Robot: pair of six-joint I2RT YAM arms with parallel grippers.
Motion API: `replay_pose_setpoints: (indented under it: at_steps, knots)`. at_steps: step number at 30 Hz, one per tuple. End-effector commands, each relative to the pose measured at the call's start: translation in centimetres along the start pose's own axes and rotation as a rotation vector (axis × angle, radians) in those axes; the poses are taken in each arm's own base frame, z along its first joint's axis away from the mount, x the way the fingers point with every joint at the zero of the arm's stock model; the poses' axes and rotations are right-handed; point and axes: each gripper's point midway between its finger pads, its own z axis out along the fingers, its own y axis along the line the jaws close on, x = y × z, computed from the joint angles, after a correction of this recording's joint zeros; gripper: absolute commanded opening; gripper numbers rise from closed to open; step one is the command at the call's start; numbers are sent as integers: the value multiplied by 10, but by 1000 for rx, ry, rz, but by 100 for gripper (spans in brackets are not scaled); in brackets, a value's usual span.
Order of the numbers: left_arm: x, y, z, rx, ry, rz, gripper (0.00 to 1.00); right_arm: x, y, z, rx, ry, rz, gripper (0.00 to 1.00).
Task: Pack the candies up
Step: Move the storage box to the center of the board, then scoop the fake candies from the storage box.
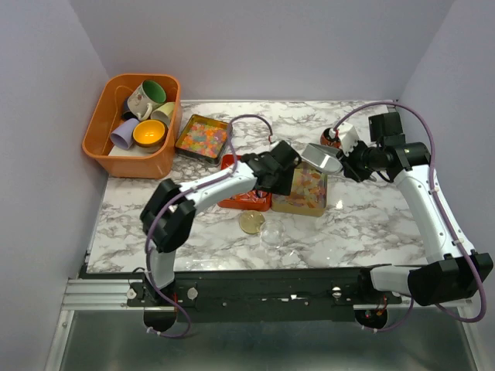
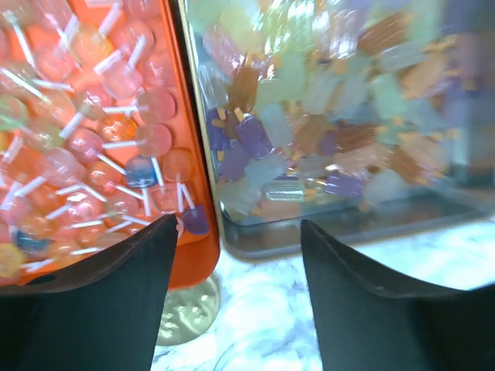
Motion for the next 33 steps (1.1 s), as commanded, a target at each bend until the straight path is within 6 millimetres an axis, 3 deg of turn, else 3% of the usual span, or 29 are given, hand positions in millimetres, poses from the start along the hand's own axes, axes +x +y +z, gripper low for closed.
replay_pose_setpoints:
  at_steps: [1,4,8,9,13,14,16,18,23,33]
  knots:
    - [-52,10,-74,238,-103,26,78,-17,-16,-18,10,-3,-121,1]
    - [-66,47,-93,213,-209,41,77,-13,-16,-20,-39,50,-264,1]
    - [-80,141,-95,4,-336,-85,74,0,-11,-29,-147,186,-427,1]
    - [-77,180,-92,-63,-330,-169,74,1,-18,-33,-127,228,-470,1]
    - [-55,247,-82,-153,-317,-327,72,11,-34,-25,-98,396,-679,1]
    - [-51,257,-80,-165,-314,-347,72,11,-36,-18,-101,426,-722,1]
    - [-35,271,-70,-177,-274,-378,71,13,-45,-15,-83,503,-791,1]
    - [-23,273,-60,-161,-241,-393,71,8,-53,-4,-67,550,-845,1]
    - [-11,265,-43,-94,-209,-390,68,-23,-66,11,-17,582,-943,1]
    - [9,246,-12,10,-102,-428,67,-42,-69,43,27,722,-1097,1]
